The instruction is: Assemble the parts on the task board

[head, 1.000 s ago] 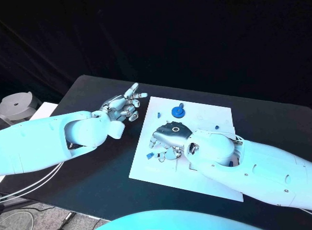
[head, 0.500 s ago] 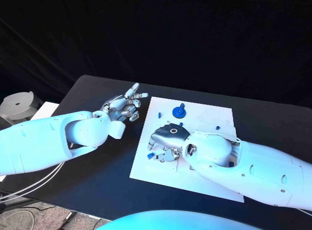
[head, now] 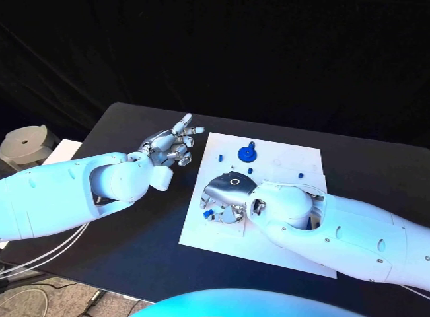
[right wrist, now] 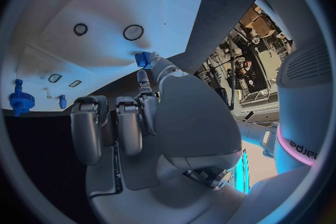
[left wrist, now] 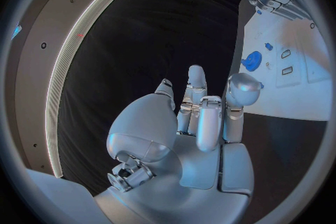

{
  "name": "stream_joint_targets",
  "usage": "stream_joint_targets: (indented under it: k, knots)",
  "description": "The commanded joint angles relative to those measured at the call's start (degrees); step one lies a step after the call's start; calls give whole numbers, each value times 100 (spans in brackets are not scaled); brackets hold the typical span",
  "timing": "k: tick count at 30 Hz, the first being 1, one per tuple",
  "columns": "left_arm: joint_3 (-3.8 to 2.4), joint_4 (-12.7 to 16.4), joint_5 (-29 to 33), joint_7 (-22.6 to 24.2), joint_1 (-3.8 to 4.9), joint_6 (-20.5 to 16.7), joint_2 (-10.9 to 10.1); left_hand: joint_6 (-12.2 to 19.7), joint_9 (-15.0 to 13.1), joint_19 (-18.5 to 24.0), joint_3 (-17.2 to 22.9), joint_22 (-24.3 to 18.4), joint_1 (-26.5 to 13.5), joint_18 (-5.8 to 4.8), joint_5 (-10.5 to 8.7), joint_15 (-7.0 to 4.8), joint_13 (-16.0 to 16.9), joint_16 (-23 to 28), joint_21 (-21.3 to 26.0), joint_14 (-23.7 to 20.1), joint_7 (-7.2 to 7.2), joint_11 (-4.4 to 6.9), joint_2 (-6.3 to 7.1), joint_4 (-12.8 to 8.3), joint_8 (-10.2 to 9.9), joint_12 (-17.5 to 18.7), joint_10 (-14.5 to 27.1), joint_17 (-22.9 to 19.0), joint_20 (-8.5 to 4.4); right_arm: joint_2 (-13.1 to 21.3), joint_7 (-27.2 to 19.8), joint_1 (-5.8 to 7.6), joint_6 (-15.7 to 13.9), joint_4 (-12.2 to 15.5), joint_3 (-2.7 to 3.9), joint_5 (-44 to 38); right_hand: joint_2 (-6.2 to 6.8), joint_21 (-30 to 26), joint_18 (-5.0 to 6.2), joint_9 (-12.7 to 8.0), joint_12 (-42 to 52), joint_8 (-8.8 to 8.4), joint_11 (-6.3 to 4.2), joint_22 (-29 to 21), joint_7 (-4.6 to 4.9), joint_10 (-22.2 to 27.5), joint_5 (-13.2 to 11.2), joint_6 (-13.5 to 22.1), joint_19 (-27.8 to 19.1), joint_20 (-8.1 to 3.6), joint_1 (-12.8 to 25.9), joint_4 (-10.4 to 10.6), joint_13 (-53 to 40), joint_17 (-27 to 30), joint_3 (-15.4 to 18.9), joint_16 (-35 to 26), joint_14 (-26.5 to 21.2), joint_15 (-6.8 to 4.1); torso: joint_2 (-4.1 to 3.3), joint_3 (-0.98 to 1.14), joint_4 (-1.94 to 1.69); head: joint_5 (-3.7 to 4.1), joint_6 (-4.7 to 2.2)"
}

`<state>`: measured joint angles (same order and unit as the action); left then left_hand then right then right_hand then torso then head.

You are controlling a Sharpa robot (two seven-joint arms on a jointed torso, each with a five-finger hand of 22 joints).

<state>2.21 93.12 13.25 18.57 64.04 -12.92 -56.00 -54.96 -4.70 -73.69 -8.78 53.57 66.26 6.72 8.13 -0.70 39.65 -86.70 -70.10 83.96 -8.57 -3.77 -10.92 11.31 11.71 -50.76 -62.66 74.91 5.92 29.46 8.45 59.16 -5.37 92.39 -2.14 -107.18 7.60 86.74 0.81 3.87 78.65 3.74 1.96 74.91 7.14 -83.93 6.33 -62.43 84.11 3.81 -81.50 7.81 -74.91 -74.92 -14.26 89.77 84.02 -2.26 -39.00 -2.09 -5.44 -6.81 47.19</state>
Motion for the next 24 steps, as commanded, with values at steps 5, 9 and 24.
stream_joint_targets:
  k: [5, 9, 24]
  knots:
    - [-5, 3, 19, 59, 11, 18, 15, 41, 0, 40, 1, -5, 42, 34, 32, 39, -5, 35, 26, 388, 6, -1, 11, -31, 28, 27, 53, 996, -10, -42, -70, -47, 104, -45, -13, -14, -60, -29, 70, 10, 42, 6, 27, 913, 3, -231, -5, -16, 264, 43, -11, -14, -1062, -1485, -43, 8, 592, 43, 2, -1, -15, -10, 36]
    - [-5, -2, 19, 59, 11, 19, 18, 41, 0, 40, 1, -5, 42, 34, 32, 39, -5, 35, 26, 388, 6, -1, 11, -31, 28, 27, 53, 996, -10, -47, -69, -53, 130, -60, -15, -14, -77, -30, 70, 16, 45, 15, 23, 911, -3, -231, -3, -46, 263, 42, -6, -18, -1062, -1485, -55, 8, 592, 40, 2, -2, -17, -9, 35]
    - [-5, -11, 19, 54, 12, 17, 32, 44, -1, 39, 5, -9, 55, 35, 32, 39, -16, 35, 32, 388, 6, -1, 5, -40, 34, 32, 56, 995, -9, -71, -55, -67, 321, -106, -20, -16, -200, -19, 66, 72, 104, 137, -71, 933, -124, -246, 0, -399, 277, -8, 20, -84, -1082, -1497, -141, 16, 595, -30, 7, -4, -44, 13, 54]
